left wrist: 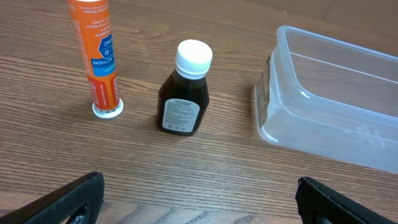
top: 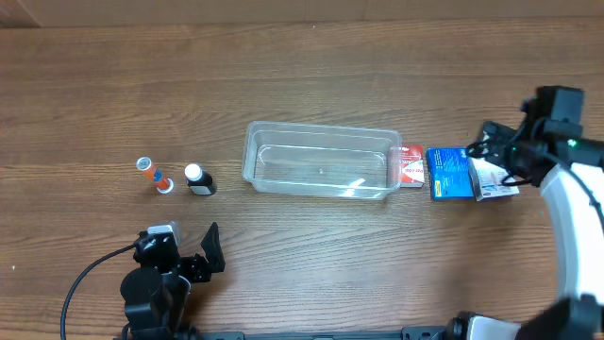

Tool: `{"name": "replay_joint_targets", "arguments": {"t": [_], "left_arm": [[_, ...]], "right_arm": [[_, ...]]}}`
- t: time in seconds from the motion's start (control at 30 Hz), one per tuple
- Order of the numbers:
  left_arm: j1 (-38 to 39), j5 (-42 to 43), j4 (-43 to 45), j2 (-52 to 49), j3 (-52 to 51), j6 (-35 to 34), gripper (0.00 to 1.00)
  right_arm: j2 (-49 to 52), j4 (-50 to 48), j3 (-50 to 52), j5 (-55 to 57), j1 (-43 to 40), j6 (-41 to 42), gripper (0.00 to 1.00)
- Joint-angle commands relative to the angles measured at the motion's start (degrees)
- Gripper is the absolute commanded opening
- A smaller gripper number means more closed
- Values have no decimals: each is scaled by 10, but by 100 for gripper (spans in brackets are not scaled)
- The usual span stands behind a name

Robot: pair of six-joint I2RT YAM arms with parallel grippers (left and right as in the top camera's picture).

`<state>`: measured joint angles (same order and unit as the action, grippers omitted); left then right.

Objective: Pack container
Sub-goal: 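Reach the right gripper to the white bandage box and grasp it, then carry the white box with the right gripper into the container and release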

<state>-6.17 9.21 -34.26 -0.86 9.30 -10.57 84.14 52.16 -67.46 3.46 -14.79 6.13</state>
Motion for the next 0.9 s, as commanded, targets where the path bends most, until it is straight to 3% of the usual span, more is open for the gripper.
{"name": "replay_joint_targets", "arguments": {"t": [0.0,0.1,0.17,0.33,0.63,0.67,0.77,0.87], "left_arm": [[2,-4,2,6,-4,-8,100],[2,-4,2,6,-4,-8,100],[2,-4,2,6,-4,-8,100],[2,-4,2,6,-4,-8,100],[2,-4,2,6,-4,-8,100],[2,-4,2,6,-4,-8,100],[2,-4,2,6,-4,-8,100],[2,-4,2,6,-4,-8,100]], "right_arm": [[39,-5,-9,-9,-37,-159,100],[70,3,-9,-23,-38,-267,100],[97,2,-9,-23,-38,-288,100],[188,-65,-9,-18,-39,-302,100],[250,-117,-9,-20,-40,-264,100],[253,-115,-9,-17,-40,-242,99],[245,-114,-19,-3,-40,-157,75],[224,-87,-78,-3,-40,-133,72]]}}
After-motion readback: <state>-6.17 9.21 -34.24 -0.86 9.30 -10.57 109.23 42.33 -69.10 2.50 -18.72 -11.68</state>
